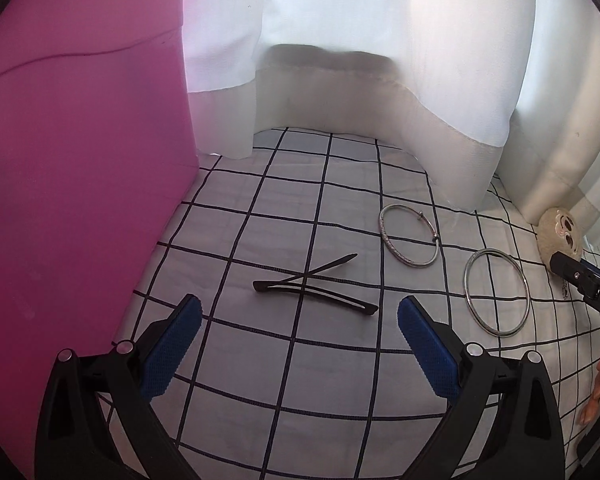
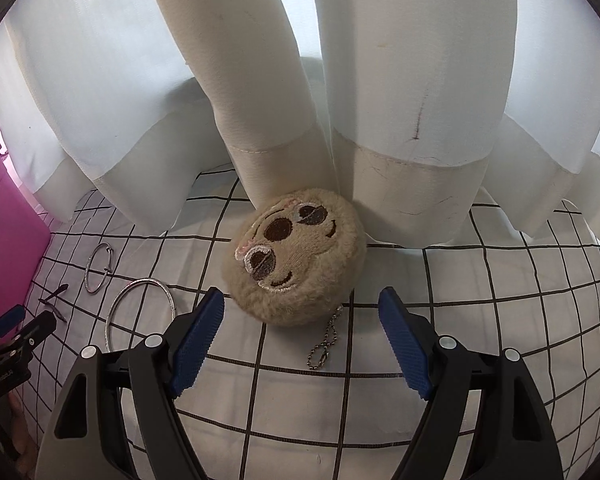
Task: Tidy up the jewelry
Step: 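Move the right tool toward the plush keychain while the left tool approaches the black hair clips, then grasp the plush keychain with the right tool while the left tool grasps the black hair clips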
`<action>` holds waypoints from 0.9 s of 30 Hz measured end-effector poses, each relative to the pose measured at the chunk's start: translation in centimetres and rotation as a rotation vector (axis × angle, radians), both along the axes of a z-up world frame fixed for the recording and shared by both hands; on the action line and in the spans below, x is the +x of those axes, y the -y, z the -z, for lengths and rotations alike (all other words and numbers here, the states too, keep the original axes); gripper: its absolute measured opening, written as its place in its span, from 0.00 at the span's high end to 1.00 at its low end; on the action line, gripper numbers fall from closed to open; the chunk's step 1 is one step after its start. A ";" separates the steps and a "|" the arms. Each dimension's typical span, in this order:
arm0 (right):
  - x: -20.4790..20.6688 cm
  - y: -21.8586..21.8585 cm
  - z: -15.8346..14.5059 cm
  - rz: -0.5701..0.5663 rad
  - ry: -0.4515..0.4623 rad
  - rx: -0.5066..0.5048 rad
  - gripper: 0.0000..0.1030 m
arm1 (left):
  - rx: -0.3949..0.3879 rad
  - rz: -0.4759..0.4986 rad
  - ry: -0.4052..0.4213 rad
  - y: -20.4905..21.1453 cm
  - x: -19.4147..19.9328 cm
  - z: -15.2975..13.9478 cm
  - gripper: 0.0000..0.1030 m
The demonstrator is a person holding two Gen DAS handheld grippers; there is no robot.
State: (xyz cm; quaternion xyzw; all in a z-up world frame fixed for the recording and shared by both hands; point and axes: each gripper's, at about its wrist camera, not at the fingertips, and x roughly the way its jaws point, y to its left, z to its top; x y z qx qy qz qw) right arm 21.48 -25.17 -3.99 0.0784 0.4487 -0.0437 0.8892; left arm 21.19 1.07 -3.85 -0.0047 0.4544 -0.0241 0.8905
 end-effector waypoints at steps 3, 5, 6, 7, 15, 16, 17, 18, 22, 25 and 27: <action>0.3 0.3 0.0 0.004 -0.005 0.004 0.26 | -0.009 -0.010 -0.032 -0.1 1.0 0.8 0.06; 0.5 0.5 0.0 0.007 -0.012 0.007 0.26 | -0.015 -0.023 -0.043 -0.3 1.6 1.2 0.06; 0.7 0.4 0.0 0.009 -0.017 0.008 0.26 | -0.006 -0.030 -0.035 -0.3 1.6 1.2 0.06; 1.0 0.3 0.1 0.011 -0.021 0.012 0.26 | -0.005 -0.034 -0.039 -0.4 1.8 1.3 0.06; 3.3 -0.4 0.7 0.024 -0.040 -0.008 0.26 | 0.027 -0.049 -0.015 -0.3 2.4 1.7 0.05; 3.6 -0.5 0.7 0.026 -0.042 -0.021 0.26 | 0.028 -0.051 -0.013 -0.4 2.4 1.7 0.05; 4.0 -0.6 0.7 0.028 -0.047 -0.037 0.26 | 0.029 -0.053 -0.012 -0.4 2.6 1.7 0.05; 4.3 -0.8 0.8 0.030 -0.052 -0.057 0.26 | 0.030 -0.054 -0.011 -0.4 2.4 1.6 0.05; 5.6 -1.4 1.1 0.035 -0.054 -0.121 0.22 | 0.032 -0.055 -0.008 -0.2 3.1 1.8 0.05; 6.4 -1.3 1.2 0.042 -0.046 -0.120 0.20 | 0.030 -0.057 -0.010 -0.2 3.2 1.9 0.05; 6.7 -1.4 1.2 0.042 -0.039 -0.120 0.20 | 0.033 -0.057 -0.011 -0.1 3.6 2.0 0.05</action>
